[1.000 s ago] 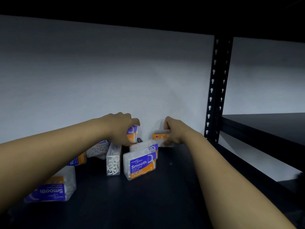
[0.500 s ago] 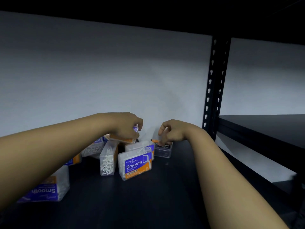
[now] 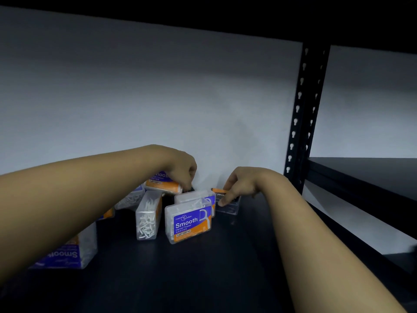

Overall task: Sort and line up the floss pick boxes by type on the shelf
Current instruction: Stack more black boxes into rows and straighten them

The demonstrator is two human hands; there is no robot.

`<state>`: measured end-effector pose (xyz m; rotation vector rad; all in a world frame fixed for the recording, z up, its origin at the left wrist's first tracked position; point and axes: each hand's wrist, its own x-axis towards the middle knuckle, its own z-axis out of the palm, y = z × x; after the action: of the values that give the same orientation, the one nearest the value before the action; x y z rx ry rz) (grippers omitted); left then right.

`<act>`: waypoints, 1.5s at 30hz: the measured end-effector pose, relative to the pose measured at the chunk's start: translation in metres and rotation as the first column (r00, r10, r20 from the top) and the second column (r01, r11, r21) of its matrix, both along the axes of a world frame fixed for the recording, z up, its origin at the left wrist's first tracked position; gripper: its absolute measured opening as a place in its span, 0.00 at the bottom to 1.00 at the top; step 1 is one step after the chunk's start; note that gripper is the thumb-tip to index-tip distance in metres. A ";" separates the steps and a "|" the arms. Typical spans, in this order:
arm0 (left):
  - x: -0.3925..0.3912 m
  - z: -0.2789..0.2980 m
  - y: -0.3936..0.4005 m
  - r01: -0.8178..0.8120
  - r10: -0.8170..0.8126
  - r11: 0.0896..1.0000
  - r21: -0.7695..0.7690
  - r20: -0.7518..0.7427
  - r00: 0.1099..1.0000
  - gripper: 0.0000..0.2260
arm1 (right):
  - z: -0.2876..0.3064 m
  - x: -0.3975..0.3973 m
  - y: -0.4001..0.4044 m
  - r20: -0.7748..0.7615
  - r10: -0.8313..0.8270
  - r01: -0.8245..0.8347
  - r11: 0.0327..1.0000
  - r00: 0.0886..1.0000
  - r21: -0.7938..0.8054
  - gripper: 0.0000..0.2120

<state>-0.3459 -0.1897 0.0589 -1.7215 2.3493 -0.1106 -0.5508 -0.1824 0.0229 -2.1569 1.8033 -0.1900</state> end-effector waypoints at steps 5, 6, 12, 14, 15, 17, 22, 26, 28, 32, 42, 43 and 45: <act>-0.011 0.001 -0.001 0.020 -0.024 0.994 0.110 0.036 0.999 0.24 | 0.002 -0.001 0.002 -0.065 -0.010 0.005 0.997 0.998 -0.083 0.30; -0.012 0.002 -0.003 0.021 -0.026 0.990 0.140 0.037 0.999 0.24 | 0.002 -0.002 0.003 -0.070 -0.012 0.006 0.995 0.997 -0.096 0.31; -0.014 0.007 -0.016 0.005 -0.035 0.957 0.289 0.098 0.995 0.29 | -0.002 0.000 -0.003 -0.018 0.025 -0.027 0.987 1.000 -0.159 0.37; -0.016 0.006 -0.021 -0.002 -0.050 0.944 0.329 0.150 0.987 0.29 | -0.004 0.002 -0.006 -0.009 0.042 -0.043 0.981 0.999 -0.189 0.31; -0.016 0.005 -0.022 -0.011 -0.054 0.936 0.351 0.174 0.983 0.29 | -0.005 0.003 -0.007 0.002 0.048 -0.046 0.976 0.999 -0.211 0.28; -0.017 0.003 -0.023 0.003 -0.073 0.936 0.353 0.186 0.980 0.29 | -0.003 0.001 -0.008 0.077 0.055 -0.033 0.964 0.996 -0.264 0.22; -0.013 -0.006 -0.024 0.155 -0.166 0.976 0.150 0.063 0.984 0.25 | 0.005 -0.005 -0.006 0.275 0.088 0.011 0.940 0.957 -0.341 0.19; -0.006 -0.015 -0.031 0.201 -0.200 0.976 0.079 -0.029 0.979 0.22 | 0.005 -0.007 -0.002 0.300 0.098 -0.013 0.962 0.949 -0.274 0.22; -0.005 -0.018 -0.032 0.220 -0.216 0.974 0.049 -0.071 0.974 0.23 | 0.005 -0.007 -0.003 0.278 0.104 -0.027 0.963 0.955 -0.268 0.22; 0.000 -0.021 -0.033 0.274 -0.279 0.960 -0.053 -0.153 0.948 0.25 | 0.004 -0.011 -0.007 0.251 0.058 0.009 0.967 0.966 -0.256 0.15; 0.004 -0.028 -0.034 0.314 -0.341 0.940 -0.135 -0.297 0.892 0.23 | -0.002 -0.007 -0.010 0.049 -0.028 0.036 0.983 0.998 -0.181 0.22; 0.004 -0.028 -0.032 0.313 -0.343 0.939 -0.144 -0.304 0.889 0.22 | -0.004 -0.003 -0.010 -0.003 -0.026 0.025 0.985 1.000 -0.168 0.24; 0.004 -0.026 -0.028 0.316 -0.350 0.936 -0.154 -0.322 0.880 0.19 | -0.009 0.005 -0.011 -0.091 -0.027 0.012 0.987 0.995 -0.162 0.27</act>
<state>-0.3422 -0.2174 0.0327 -1.4510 2.9328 0.0261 -0.5461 -0.1932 0.0139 -2.2933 1.9215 -0.2522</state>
